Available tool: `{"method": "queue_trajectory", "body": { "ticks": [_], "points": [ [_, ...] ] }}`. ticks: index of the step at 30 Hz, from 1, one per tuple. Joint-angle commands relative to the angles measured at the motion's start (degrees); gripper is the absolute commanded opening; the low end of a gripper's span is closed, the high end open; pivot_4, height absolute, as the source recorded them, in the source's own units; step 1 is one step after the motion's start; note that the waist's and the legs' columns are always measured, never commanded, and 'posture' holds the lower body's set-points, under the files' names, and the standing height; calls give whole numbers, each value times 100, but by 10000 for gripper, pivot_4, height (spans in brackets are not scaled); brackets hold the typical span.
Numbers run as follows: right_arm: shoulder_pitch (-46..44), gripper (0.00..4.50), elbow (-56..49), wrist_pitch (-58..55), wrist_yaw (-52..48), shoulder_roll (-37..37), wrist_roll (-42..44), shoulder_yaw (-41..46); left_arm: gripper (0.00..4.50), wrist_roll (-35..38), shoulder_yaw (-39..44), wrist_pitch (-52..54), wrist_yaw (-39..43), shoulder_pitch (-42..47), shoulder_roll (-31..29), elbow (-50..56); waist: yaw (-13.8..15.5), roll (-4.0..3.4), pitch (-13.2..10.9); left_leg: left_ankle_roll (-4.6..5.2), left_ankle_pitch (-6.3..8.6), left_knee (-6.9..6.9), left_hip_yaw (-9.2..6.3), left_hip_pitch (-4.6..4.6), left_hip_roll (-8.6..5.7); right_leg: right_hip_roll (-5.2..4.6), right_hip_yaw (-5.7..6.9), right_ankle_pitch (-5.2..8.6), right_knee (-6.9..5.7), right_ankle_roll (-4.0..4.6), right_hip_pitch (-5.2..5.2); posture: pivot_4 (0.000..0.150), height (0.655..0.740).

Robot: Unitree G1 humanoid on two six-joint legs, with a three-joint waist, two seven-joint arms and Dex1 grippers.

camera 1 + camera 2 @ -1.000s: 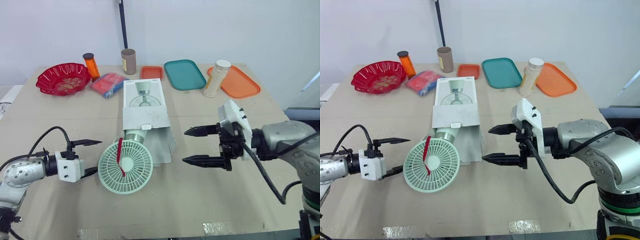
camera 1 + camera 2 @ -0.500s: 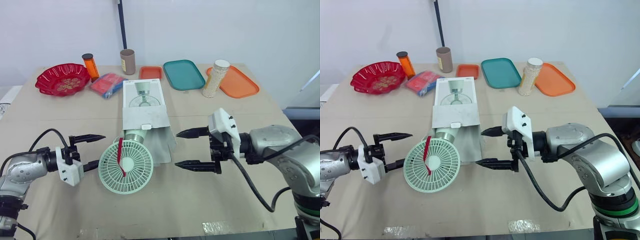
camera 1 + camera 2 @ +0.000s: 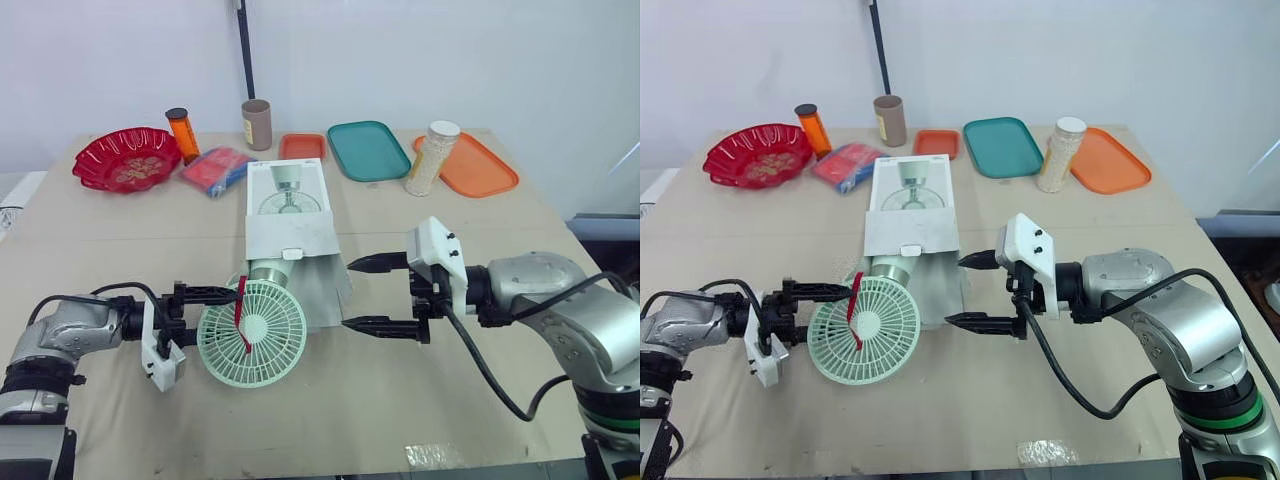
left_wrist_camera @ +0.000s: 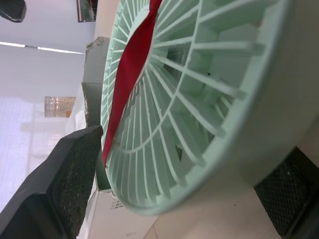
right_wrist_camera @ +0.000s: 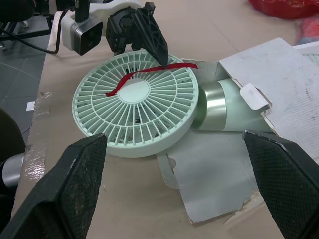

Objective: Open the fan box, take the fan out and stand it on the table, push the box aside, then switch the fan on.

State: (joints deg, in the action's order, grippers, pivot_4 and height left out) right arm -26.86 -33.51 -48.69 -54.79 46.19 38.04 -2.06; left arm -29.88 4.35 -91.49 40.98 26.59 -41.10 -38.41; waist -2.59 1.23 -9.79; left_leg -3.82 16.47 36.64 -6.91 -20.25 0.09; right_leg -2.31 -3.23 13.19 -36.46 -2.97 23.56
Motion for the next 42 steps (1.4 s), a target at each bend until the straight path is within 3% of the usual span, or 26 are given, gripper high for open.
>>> {"method": "queue_trajectory", "body": {
  "ticks": [1,7,12,18,21,24,29,38,42],
  "points": [
    [-10,44531,-176,98,72,-10,49,20,45000,-752,274,-101,-843,-91,-26,400,1,0,0,0,0,0,0,2,-1,-2,0,0,-3,0,0,1500,7400],
    [-13,44531,-168,114,84,0,59,-13,45000,-1922,418,-101,-1848,-32,-55,467,5,0,0,0,0,2,-2,4,-3,-3,0,0,-5,0,-2,1500,7400],
    [-51,45000,-143,118,105,3,58,-25,32421,-2757,496,-23,-2735,-13,-112,528,4,1,2,0,0,3,-2,6,-5,-5,0,0,-10,0,-4,1500,7400],
    [-21,45000,-164,130,120,9,53,-24,32421,-3395,240,288,-3875,-117,-290,749,1,2,2,0,0,8,-1,10,-6,-7,0,1,-23,-1,-4,1500,7400],
    [-23,45000,-167,124,127,9,60,-19,26468,-3640,-17,449,-4451,-156,-428,883,2,2,3,0,0,10,-1,10,-7,-8,0,1,-28,-2,-3,1500,7400],
    [-20,45000,-167,131,131,8,49,-31,23846,-3812,-287,695,-4954,-163,-565,958,2,1,3,0,0,11,0,13,-7,-10,-1,2,-33,-2,-3,1500,7400],
    [5,45000,-221,111,179,-14,65,-45,21932,-3472,-621,879,-5399,-209,-731,1018,1,2,4,0,0,13,1,16,-9,-11,-1,3,-42,-3,-3,1500,7400],
    [-38,45000,-251,60,212,-20,115,-65,21932,-1743,-1098,894,-4819,-256,-1115,1436,5,2,4,0,0,15,0,13,-12,-15,0,5,-46,-5,0,1500,7400],
    [-24,45000,-248,82,207,-6,123,-75,19246,-1328,-1169,1035,-4531,-387,-1166,1687,3,2,4,0,0,15,0,12,-12,-15,-1,6,-46,-6,0,1500,7400]
  ]
}}
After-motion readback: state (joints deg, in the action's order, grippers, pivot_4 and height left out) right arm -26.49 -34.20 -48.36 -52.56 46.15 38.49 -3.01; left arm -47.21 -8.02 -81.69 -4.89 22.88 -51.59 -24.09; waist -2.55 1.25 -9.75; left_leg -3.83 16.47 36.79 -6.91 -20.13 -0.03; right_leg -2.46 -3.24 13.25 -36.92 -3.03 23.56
